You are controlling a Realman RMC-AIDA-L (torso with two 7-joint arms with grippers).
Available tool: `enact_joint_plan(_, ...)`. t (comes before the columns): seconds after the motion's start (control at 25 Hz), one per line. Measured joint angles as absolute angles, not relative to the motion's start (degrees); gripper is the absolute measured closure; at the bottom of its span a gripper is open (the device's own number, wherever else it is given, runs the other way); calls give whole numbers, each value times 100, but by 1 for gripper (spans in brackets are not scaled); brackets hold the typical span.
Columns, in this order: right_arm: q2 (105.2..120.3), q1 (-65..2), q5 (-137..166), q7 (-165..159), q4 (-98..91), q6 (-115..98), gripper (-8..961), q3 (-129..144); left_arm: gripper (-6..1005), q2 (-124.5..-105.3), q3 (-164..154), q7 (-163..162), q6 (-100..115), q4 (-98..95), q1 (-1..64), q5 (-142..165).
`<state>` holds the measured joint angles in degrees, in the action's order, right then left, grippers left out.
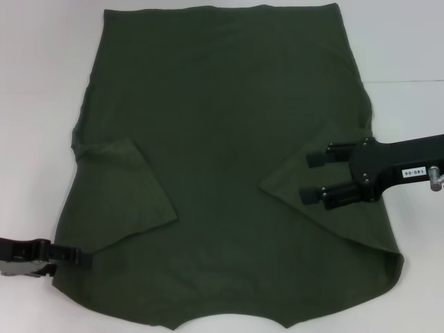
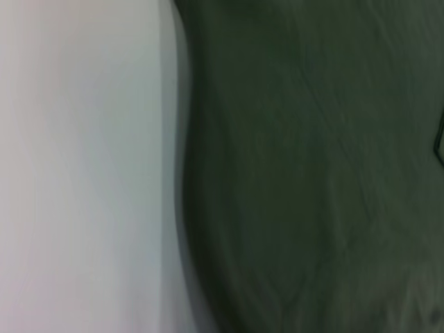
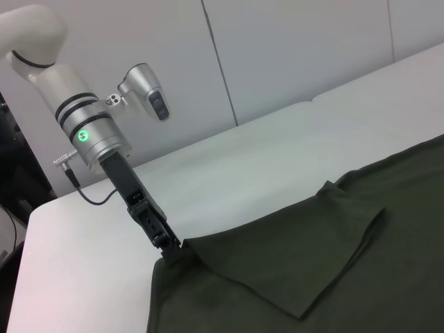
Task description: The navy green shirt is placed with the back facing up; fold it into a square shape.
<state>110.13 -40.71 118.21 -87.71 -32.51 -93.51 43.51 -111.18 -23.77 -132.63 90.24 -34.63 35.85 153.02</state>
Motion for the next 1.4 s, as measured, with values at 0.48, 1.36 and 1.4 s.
enact_joint_plan(0.48, 11013, -4089, 11821, -8771, -3252, -9351, 37, 4351, 390, -11118, -2449, -13312, 8939, -3463, 3586, 15321)
enact_joint_plan(1.36, 11048, -4104, 11830, -8713, -3252, -9233, 39, 4351, 642, -11133, -2681, -13464, 8773, -3469, 3609, 15442)
enact_joint_plan(1.4, 11050, -4107, 11843, -8707, -3250, -9221, 39, 4351, 661, -11130, -2676, -13472, 8776, -3470, 3611, 15442)
